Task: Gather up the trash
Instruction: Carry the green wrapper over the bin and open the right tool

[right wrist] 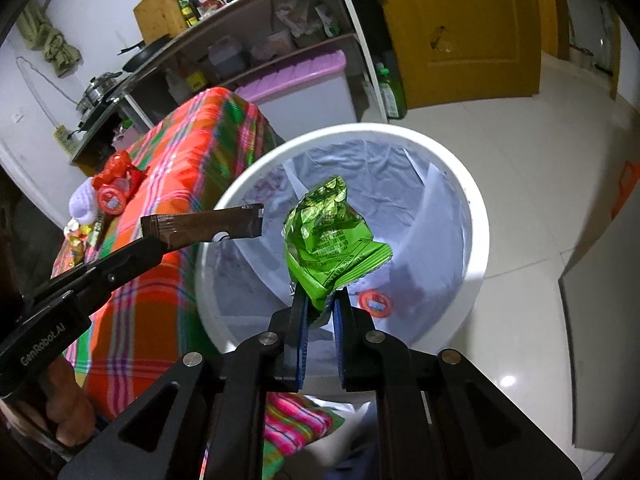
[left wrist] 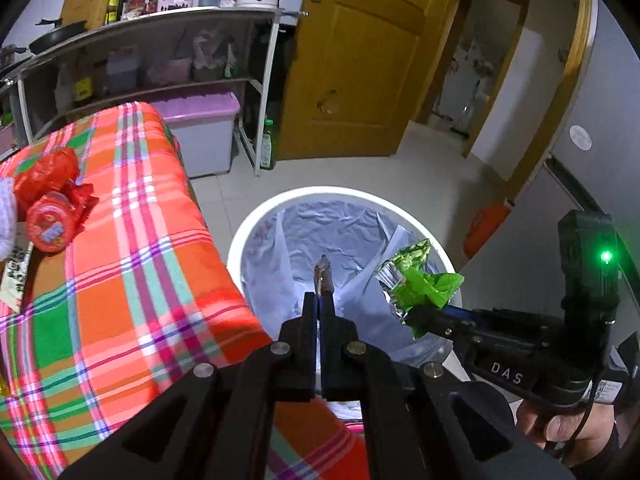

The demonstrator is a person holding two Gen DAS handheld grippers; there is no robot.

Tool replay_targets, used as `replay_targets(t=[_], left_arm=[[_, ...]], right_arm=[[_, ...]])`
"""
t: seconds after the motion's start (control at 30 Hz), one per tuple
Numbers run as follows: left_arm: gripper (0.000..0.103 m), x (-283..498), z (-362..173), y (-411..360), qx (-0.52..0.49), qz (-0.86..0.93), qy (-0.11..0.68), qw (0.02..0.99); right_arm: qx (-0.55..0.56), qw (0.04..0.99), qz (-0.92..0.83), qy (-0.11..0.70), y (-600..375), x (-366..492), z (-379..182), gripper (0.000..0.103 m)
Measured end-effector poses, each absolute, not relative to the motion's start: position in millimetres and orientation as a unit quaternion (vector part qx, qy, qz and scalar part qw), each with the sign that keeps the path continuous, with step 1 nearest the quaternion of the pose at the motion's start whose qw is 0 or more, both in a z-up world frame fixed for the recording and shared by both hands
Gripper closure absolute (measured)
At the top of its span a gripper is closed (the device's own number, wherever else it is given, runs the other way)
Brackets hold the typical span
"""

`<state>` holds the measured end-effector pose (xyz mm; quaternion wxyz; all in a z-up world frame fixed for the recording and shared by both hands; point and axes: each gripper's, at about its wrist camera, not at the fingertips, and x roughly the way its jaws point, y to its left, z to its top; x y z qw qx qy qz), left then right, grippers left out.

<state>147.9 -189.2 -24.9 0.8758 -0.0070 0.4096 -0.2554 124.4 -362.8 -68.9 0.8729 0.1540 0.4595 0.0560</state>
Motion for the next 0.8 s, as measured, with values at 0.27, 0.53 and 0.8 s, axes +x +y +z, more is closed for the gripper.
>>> replay_targets(t=[0.27,0.53,0.8], left_arm=[[0.101,152,-33,-196,-0.005,-0.258,0.426,0.867],[0.088,152,-30,-191,-0.011,-0.256,0.422,0.870],[0.087,139,-12,-173,-0.020,-0.248,0.400,0.882]], right_arm=[[0.160,0.867,0.051,0.469,-371,127,-79,0.068],[0.157,0.875,0.053,0.454,-369,122,-68,0.067],[0.156,0.888,0.067,0.426,-363,111,-46,0.067]])
